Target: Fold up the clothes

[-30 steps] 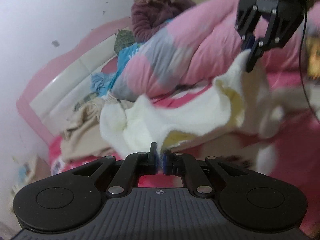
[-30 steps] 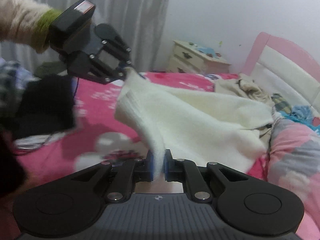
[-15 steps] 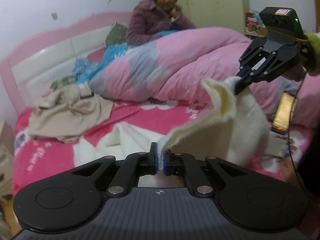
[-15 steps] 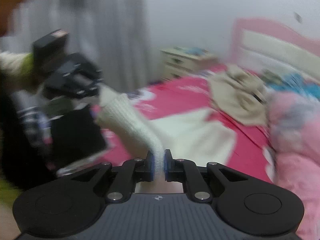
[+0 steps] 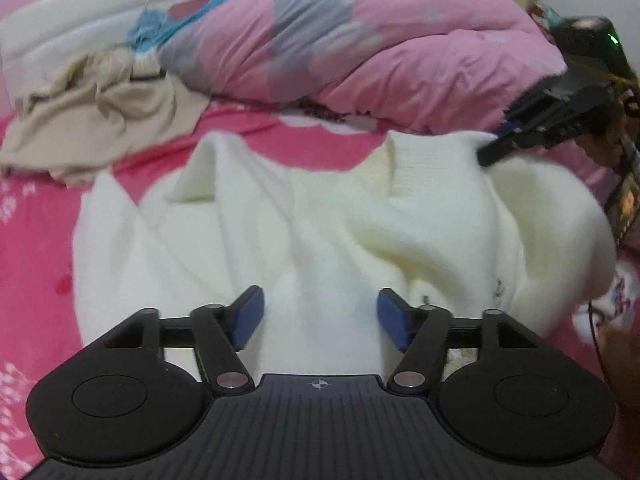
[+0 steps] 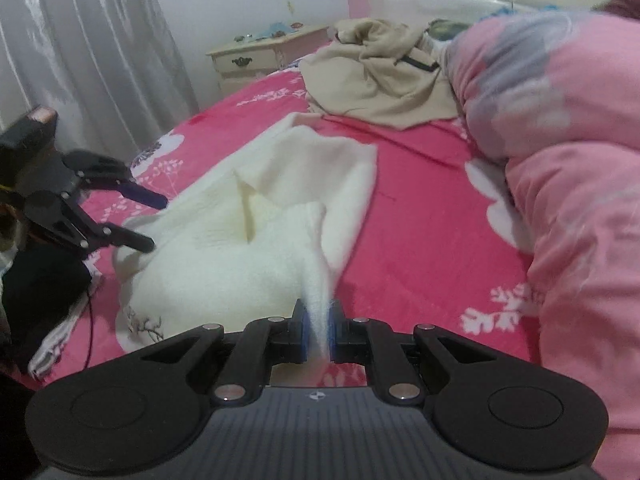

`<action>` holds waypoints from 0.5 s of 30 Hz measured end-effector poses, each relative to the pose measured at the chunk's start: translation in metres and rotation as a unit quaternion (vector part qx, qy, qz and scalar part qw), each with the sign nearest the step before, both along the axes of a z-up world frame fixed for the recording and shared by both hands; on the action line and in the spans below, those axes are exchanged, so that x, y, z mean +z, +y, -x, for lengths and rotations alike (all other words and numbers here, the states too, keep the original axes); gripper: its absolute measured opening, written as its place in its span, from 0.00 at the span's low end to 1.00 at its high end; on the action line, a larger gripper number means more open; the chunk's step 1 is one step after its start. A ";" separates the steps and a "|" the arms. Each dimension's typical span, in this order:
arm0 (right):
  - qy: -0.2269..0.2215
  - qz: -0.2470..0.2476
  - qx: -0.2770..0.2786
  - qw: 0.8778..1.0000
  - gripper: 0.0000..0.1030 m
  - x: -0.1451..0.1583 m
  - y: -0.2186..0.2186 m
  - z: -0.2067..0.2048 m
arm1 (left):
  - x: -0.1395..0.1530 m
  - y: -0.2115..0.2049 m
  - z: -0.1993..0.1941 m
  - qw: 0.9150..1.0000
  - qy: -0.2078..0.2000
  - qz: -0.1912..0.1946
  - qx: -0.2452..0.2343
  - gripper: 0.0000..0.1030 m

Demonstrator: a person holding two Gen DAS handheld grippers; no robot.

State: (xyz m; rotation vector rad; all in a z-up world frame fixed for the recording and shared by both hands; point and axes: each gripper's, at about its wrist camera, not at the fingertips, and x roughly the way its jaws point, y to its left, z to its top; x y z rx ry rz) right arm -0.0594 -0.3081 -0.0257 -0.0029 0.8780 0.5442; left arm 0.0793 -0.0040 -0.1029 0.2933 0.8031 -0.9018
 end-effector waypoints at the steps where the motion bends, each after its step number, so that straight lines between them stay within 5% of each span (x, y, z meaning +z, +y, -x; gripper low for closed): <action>1: 0.004 -0.008 -0.001 1.000 0.11 -0.002 -0.002 0.001 | -0.002 0.000 -0.006 1.000 0.015 0.008 0.005 0.68; 6: 0.016 -0.043 -0.007 0.999 0.11 -0.003 -0.009 0.002 | -0.012 -0.001 -0.031 0.994 0.098 0.037 0.011 0.68; 11: 0.025 -0.074 -0.017 0.997 0.11 -0.001 -0.017 0.009 | -0.011 -0.001 -0.028 0.993 0.107 0.037 -0.007 0.54; 15: 0.030 -0.108 -0.009 0.994 0.11 0.004 -0.024 0.021 | -0.008 0.010 -0.017 0.993 0.108 0.039 -0.015 0.56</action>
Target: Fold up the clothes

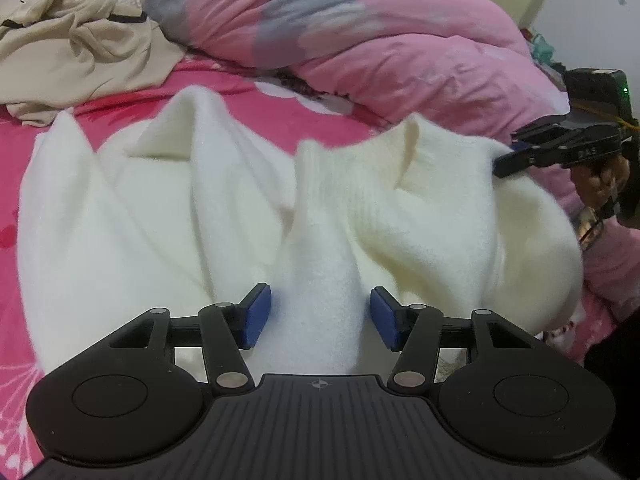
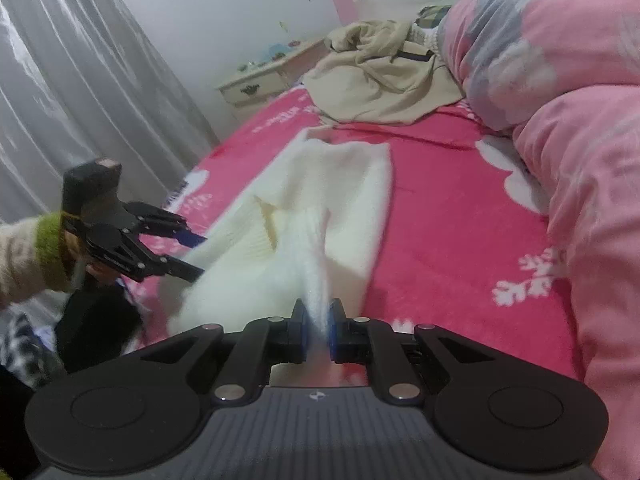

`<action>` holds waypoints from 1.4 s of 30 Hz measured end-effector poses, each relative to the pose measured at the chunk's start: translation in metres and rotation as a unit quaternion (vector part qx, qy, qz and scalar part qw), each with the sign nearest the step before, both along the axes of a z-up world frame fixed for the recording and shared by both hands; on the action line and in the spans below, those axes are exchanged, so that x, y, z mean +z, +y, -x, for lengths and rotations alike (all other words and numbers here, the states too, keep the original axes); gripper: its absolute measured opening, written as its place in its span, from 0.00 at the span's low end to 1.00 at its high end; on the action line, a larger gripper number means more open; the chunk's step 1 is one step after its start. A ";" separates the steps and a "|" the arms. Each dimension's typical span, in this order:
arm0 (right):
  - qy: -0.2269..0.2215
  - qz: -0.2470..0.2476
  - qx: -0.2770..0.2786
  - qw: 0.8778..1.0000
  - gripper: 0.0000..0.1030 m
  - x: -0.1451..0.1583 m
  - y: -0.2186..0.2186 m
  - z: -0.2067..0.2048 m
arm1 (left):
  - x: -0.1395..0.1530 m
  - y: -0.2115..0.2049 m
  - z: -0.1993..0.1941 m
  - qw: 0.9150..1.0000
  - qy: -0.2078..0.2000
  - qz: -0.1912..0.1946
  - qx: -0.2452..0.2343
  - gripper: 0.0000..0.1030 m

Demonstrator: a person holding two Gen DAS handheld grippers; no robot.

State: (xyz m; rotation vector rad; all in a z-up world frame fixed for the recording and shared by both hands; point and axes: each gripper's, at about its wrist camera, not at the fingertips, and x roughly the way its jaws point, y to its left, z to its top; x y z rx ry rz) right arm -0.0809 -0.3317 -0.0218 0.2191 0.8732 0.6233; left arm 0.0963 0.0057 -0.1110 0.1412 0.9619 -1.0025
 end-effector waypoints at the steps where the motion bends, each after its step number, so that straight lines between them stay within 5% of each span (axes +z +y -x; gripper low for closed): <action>1: -0.002 -0.007 0.013 1.000 0.11 0.002 0.001 0.005 | 0.001 0.003 0.003 1.000 0.000 0.000 -0.002 0.59; 6: -0.006 -0.019 0.067 0.998 0.11 0.012 0.007 0.025 | 0.001 0.001 0.007 1.000 -0.012 0.010 0.004 0.67; 15: -0.001 -0.017 0.097 0.995 0.11 0.024 0.014 0.053 | -0.004 -0.024 0.006 0.998 -0.011 0.018 -0.061 0.68; 22: 0.009 -0.025 0.069 0.997 0.11 0.017 0.005 0.052 | -0.012 -0.018 0.008 0.997 0.003 0.017 -0.074 0.64; 30: 0.026 -0.039 0.095 0.994 0.11 0.011 0.004 0.051 | -0.025 -0.039 -0.001 0.995 0.008 0.004 -0.095 0.79; 34: 0.028 -0.039 0.072 0.996 0.12 0.008 -0.002 0.050 | -0.030 -0.045 0.005 0.994 0.001 -0.008 -0.108 0.72; 37: 0.039 -0.047 0.052 0.997 0.18 0.003 -0.009 0.049 | -0.026 -0.037 0.008 0.995 0.002 -0.006 -0.101 0.58; 42: 0.079 -0.083 0.021 0.993 0.52 -0.011 -0.016 0.048 | -0.016 -0.023 0.015 0.997 0.000 0.001 -0.076 0.50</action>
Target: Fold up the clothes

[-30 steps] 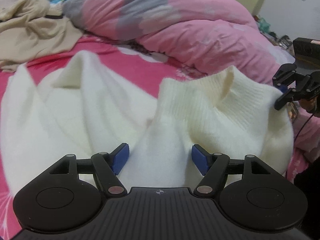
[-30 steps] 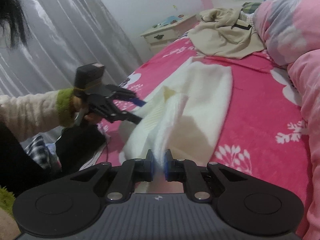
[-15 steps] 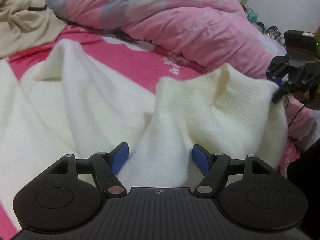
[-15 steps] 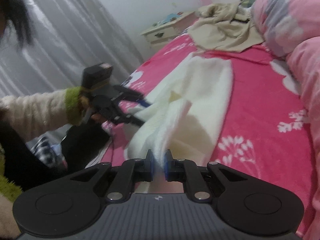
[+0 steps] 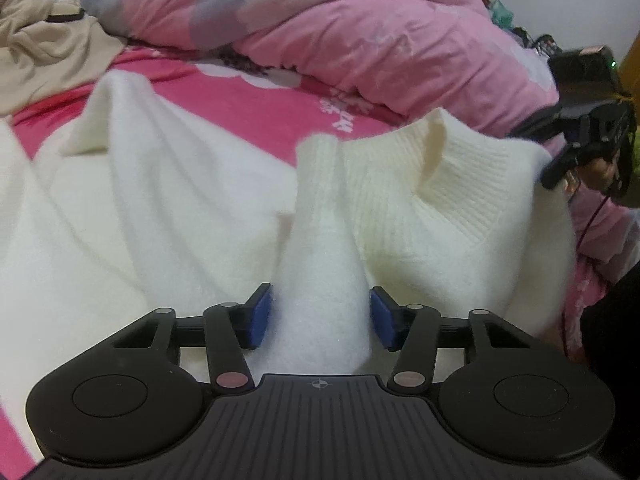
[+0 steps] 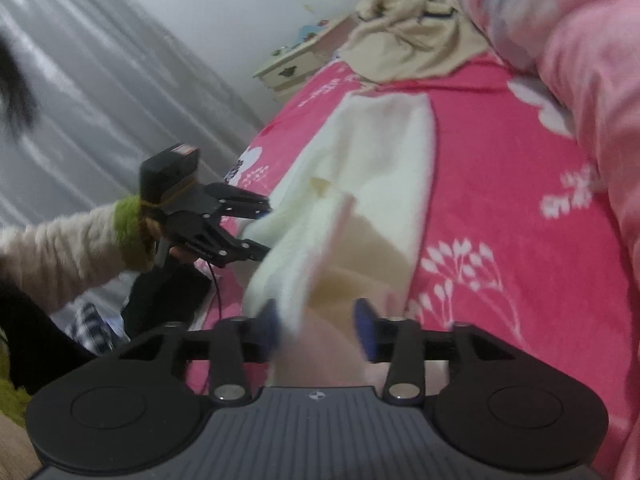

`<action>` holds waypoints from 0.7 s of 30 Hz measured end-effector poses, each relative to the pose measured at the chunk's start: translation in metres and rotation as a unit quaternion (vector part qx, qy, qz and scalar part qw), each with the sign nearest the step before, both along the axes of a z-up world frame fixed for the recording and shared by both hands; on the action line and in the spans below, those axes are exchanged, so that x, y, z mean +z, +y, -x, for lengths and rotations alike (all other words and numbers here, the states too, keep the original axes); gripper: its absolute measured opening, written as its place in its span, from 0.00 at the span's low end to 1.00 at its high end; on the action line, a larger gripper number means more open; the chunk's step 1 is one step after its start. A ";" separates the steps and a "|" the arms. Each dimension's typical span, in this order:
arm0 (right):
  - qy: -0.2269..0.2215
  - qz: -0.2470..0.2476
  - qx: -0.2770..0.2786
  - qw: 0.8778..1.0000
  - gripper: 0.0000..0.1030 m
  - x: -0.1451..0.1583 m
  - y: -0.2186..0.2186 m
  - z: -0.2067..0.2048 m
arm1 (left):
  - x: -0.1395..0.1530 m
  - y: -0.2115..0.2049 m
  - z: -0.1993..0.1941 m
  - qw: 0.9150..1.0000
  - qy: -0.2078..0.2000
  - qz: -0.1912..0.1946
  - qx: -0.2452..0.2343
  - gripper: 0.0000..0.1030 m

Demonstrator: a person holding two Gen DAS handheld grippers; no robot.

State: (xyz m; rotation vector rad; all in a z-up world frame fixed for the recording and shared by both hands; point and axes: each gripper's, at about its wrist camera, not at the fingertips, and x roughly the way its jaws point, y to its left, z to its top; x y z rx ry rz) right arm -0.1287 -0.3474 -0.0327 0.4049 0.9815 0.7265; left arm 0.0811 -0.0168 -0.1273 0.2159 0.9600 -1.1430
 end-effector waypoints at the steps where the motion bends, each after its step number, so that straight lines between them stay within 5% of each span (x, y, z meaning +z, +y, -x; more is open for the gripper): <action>1: 0.011 -0.010 -0.003 1.000 0.54 -0.004 -0.001 0.001 | 0.001 0.002 0.001 1.000 0.002 0.002 0.005 0.49; 6: 0.047 -0.023 -0.005 0.999 0.61 -0.022 0.004 0.010 | 0.004 0.011 0.005 1.000 0.007 0.008 0.029 0.49; 8: 0.037 -0.005 -0.002 0.999 0.60 -0.024 0.013 0.014 | 0.006 0.013 0.010 0.999 -0.004 0.008 0.044 0.34; 10: 0.025 0.039 0.001 0.999 0.44 -0.025 0.025 0.017 | 0.014 0.017 0.019 0.997 -0.026 0.009 0.068 0.21; 12: -0.009 0.127 0.003 0.992 0.15 -0.021 0.042 0.021 | 0.027 0.024 0.031 0.994 -0.056 0.012 0.097 0.16; 13: -0.033 0.164 -0.005 0.986 0.15 -0.015 0.049 0.025 | 0.034 0.027 0.037 0.991 -0.070 0.013 0.112 0.14; 17: -0.132 0.234 -0.064 0.961 0.11 0.027 0.067 0.039 | 0.077 0.045 0.074 0.971 -0.154 0.017 0.181 0.12; 21: -0.238 0.260 -0.101 0.930 0.10 0.087 0.088 0.042 | 0.140 0.059 0.101 0.937 -0.245 0.029 0.249 0.11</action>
